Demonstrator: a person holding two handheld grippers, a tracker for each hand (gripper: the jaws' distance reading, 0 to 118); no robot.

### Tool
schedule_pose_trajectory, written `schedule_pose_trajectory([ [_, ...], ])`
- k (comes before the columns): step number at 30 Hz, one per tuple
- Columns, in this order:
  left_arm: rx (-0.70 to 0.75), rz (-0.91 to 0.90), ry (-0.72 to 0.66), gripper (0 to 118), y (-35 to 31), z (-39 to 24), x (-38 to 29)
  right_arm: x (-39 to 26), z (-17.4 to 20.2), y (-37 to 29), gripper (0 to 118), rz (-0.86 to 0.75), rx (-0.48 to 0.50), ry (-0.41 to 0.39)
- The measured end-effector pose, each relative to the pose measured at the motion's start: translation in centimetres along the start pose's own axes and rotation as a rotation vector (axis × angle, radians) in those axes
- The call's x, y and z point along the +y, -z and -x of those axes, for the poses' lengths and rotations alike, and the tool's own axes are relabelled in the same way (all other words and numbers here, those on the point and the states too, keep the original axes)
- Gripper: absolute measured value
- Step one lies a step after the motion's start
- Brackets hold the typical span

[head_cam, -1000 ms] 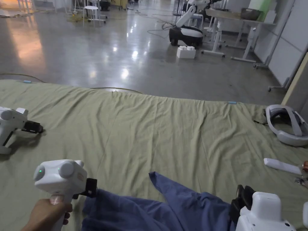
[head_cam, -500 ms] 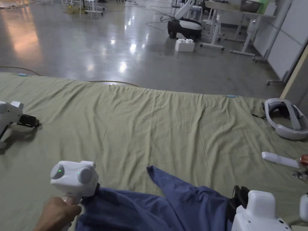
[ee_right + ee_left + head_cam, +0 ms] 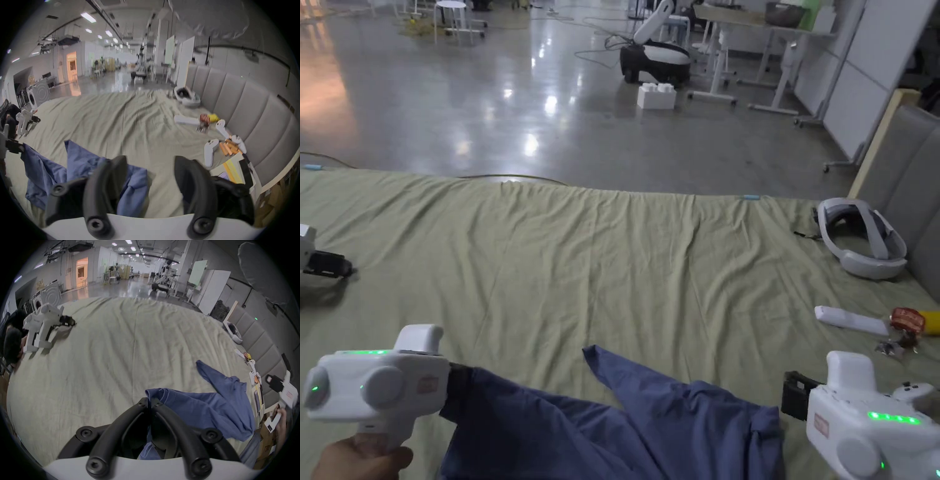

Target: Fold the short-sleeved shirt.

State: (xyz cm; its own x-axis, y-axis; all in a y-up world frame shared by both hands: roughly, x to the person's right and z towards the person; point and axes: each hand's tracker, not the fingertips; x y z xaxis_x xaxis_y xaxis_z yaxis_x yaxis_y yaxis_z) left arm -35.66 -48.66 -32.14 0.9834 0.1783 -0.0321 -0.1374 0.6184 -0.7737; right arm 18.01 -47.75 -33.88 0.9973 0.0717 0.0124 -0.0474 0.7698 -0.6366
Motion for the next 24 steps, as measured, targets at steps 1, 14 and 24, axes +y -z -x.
schedule_pose_trajectory([
  [1, -0.001, -0.009, -0.007, 5, -0.4, -0.1, 0.0, 0.2, -0.6, 1.3, 72, 0.034, 0.027, 0.012],
  [14, -0.011, -0.075, -0.057, 5, -1.6, -1.2, -1.5, -2.9, 1.9, 11.8, 40, 0.403, 0.146, 0.002],
  [24, 0.000, -0.119, -0.058, 5, -3.7, -1.7, -1.1, -0.3, 1.6, 3.6, 6, 0.129, 0.116, 0.019],
])
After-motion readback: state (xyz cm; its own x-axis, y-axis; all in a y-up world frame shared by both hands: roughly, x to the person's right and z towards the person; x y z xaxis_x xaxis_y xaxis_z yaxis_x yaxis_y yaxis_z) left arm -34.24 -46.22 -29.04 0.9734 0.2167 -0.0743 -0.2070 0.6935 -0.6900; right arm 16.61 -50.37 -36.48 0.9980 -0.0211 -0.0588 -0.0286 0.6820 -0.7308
